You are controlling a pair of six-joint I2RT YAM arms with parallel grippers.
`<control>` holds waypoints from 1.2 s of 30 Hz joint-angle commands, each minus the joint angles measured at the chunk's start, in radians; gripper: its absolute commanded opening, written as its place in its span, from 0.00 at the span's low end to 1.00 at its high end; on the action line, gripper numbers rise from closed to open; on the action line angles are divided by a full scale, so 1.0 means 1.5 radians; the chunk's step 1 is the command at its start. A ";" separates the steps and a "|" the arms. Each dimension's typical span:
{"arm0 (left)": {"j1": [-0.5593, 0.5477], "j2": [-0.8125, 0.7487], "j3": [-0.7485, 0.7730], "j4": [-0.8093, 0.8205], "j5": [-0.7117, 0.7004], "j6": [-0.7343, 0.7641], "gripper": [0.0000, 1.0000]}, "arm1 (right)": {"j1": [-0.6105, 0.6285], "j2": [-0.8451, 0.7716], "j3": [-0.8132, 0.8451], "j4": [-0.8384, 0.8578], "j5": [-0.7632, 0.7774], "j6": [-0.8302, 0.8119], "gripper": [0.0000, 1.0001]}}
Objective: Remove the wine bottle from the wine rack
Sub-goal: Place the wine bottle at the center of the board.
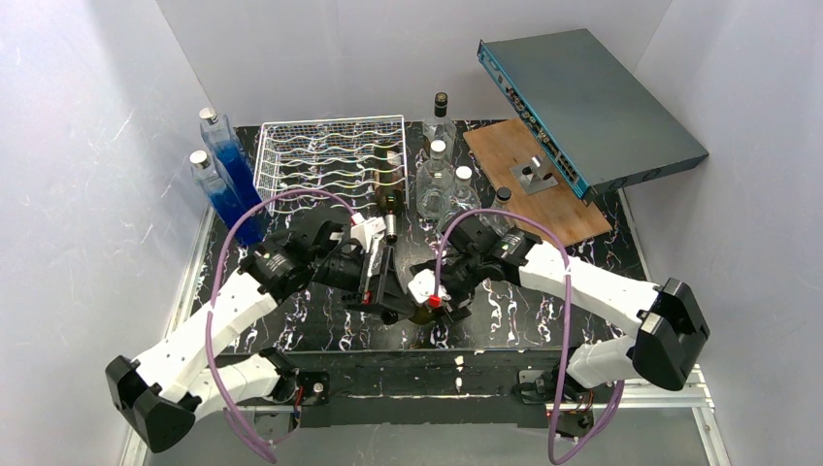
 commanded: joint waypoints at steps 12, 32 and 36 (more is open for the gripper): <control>-0.003 -0.224 -0.061 0.206 -0.130 -0.029 0.98 | -0.057 -0.064 -0.041 0.056 -0.116 0.063 0.01; -0.005 -0.315 -0.204 0.498 -0.166 0.129 0.99 | -0.188 -0.114 -0.162 0.315 -0.283 0.367 0.01; -0.021 -0.290 -0.201 0.503 -0.246 0.167 0.99 | -0.200 -0.113 -0.173 0.358 -0.291 0.408 0.01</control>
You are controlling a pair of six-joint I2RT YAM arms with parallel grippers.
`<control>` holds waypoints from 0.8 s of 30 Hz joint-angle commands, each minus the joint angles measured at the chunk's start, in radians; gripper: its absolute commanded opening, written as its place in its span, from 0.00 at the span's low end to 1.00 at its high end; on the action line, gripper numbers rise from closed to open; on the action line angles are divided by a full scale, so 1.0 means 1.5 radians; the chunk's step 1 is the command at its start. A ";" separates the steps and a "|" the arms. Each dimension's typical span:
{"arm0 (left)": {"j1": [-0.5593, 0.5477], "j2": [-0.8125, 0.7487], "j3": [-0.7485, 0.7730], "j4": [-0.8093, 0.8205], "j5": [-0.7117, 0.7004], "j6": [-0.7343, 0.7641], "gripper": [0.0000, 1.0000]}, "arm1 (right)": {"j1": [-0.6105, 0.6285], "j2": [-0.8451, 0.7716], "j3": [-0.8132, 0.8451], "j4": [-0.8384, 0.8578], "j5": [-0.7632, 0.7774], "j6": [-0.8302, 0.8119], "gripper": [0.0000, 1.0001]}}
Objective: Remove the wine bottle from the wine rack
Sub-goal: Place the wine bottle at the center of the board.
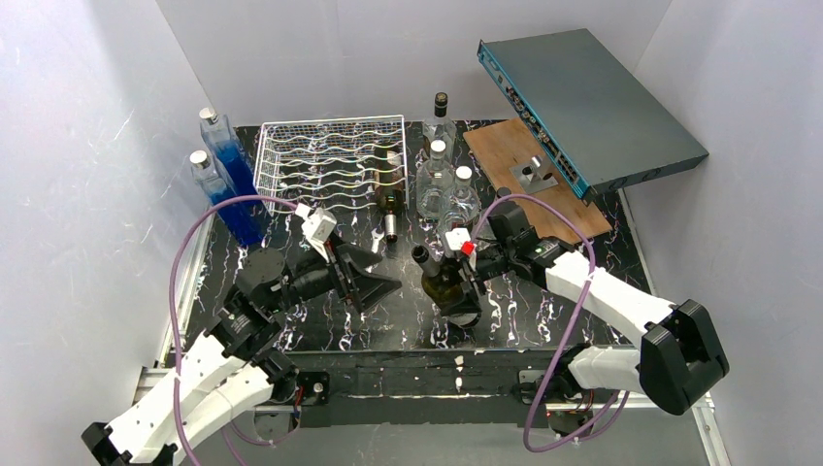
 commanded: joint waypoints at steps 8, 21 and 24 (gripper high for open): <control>-0.138 0.103 0.008 0.159 -0.183 0.153 0.99 | -0.018 -0.018 -0.016 0.167 -0.077 0.121 0.01; -0.225 0.234 0.012 0.270 -0.322 0.201 0.98 | -0.027 -0.022 -0.039 0.205 -0.095 0.139 0.01; -0.225 0.242 0.001 0.297 -0.326 0.187 0.91 | -0.029 -0.024 -0.042 0.208 -0.096 0.140 0.01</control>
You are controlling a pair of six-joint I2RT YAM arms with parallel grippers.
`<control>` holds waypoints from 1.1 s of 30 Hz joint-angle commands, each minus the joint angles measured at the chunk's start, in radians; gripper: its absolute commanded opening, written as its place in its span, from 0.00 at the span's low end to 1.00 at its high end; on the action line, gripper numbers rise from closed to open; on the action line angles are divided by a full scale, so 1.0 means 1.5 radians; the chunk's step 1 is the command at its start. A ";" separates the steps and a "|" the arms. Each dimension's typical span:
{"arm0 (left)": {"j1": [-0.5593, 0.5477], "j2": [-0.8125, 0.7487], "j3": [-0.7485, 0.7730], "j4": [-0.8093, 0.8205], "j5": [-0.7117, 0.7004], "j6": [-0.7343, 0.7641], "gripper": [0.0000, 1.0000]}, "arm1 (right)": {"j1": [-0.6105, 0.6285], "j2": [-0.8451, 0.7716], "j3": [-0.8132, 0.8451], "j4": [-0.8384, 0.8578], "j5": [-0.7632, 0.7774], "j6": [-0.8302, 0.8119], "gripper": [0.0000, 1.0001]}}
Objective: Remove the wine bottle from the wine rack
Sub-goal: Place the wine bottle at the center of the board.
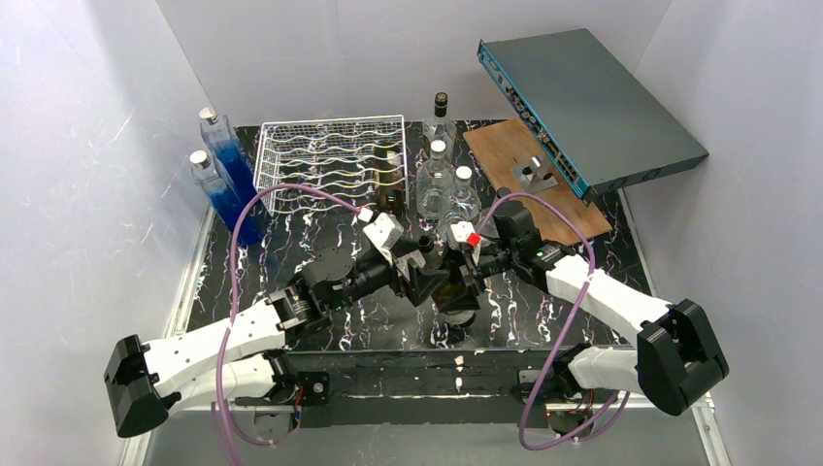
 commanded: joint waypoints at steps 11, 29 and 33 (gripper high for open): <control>-0.004 0.015 -0.018 0.128 -0.050 -0.036 0.73 | -0.010 -0.029 -0.004 0.064 -0.053 0.012 0.01; -0.004 0.052 -0.010 0.166 0.024 -0.039 0.37 | -0.013 -0.034 -0.010 0.067 -0.058 0.012 0.01; -0.004 0.054 -0.009 0.166 0.040 -0.037 0.00 | -0.012 -0.035 -0.011 0.067 -0.058 0.012 0.02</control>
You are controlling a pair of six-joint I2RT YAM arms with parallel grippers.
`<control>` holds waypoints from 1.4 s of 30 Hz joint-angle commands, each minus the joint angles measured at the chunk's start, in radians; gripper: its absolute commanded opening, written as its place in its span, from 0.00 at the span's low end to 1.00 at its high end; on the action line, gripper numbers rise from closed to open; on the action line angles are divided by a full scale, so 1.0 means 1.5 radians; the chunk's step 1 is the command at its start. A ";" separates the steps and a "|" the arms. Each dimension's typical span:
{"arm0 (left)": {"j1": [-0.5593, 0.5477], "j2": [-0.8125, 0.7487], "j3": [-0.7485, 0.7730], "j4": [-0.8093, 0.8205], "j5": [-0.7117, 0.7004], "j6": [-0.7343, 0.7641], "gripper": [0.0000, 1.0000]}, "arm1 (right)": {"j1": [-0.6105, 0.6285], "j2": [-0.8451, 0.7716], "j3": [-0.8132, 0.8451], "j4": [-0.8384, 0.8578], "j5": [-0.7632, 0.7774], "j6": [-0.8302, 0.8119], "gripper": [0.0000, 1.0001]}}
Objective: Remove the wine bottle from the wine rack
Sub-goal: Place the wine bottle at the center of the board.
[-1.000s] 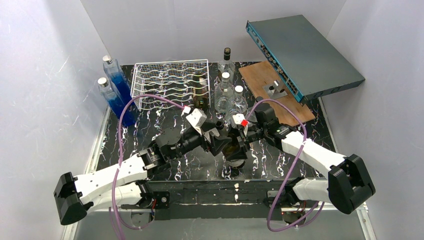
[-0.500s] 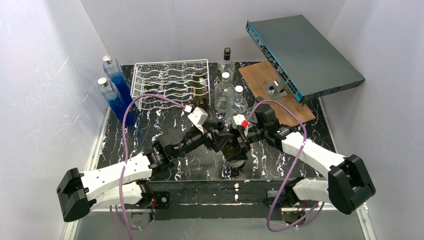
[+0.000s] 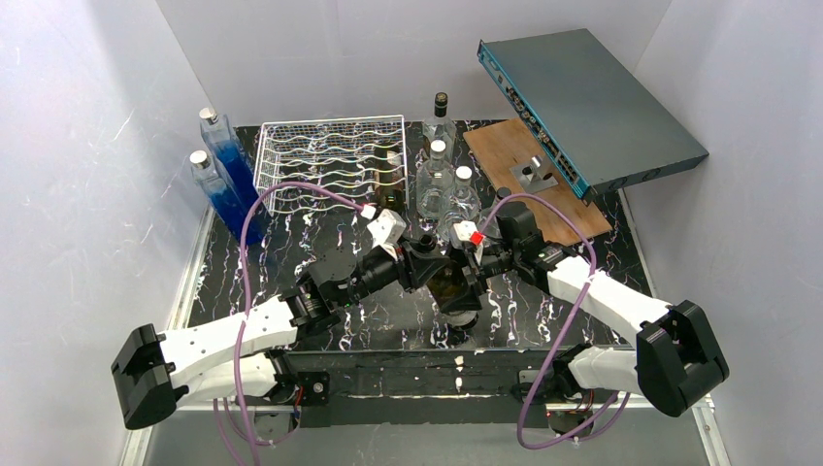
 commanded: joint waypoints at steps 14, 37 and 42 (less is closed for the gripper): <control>-0.003 -0.062 0.003 0.009 -0.003 0.029 0.00 | -0.002 -0.034 -0.007 0.051 -0.035 -0.011 0.94; -0.002 -0.180 0.166 -0.391 -0.153 0.194 0.00 | -0.031 -0.040 -0.002 0.019 -0.063 -0.051 0.98; -0.002 -0.206 0.210 -0.466 -0.236 0.266 0.00 | -0.033 -0.040 -0.006 0.000 -0.063 -0.065 0.98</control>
